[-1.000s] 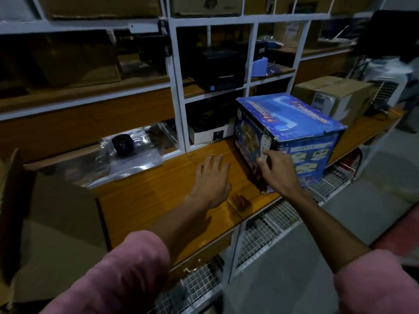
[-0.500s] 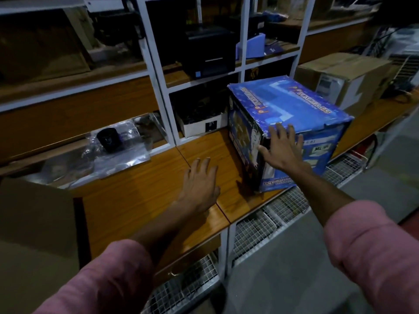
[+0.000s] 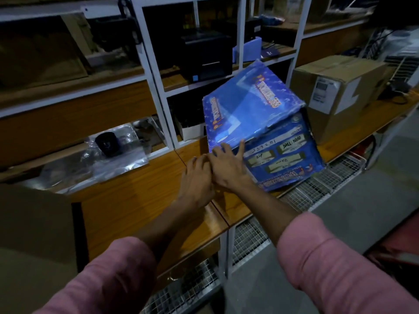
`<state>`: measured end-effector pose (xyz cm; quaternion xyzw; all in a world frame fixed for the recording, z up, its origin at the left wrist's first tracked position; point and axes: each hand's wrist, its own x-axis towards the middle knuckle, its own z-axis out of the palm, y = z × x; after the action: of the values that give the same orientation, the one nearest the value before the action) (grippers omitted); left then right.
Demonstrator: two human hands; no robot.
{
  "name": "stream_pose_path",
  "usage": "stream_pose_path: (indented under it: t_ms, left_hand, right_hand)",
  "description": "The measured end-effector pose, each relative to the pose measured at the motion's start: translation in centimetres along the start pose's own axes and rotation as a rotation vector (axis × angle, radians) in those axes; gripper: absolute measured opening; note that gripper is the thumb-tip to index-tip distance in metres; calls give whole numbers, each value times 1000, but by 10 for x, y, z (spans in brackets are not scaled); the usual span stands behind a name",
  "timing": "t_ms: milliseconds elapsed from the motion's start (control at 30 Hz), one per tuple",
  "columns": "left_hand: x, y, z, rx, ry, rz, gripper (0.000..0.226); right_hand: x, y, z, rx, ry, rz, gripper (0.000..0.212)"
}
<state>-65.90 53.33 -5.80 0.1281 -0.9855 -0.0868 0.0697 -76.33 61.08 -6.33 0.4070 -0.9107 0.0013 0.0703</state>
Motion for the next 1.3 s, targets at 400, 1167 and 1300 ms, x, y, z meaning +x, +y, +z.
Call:
stream_pose_path:
  t_ms: [400,1167,1300]
  left_hand:
    - [2,-47,-14,-139,73,-94,72]
    - [29,-28,-9,-182,37,-21,77]
    - [26,-31,-10,-246,128,-38,72]
  right_hand:
    - [-1,-38,-2,334,385,-59,33]
    - [20,25,-13,186,457,137,53]
    - [17,-3,-9,179,405,-23,49]
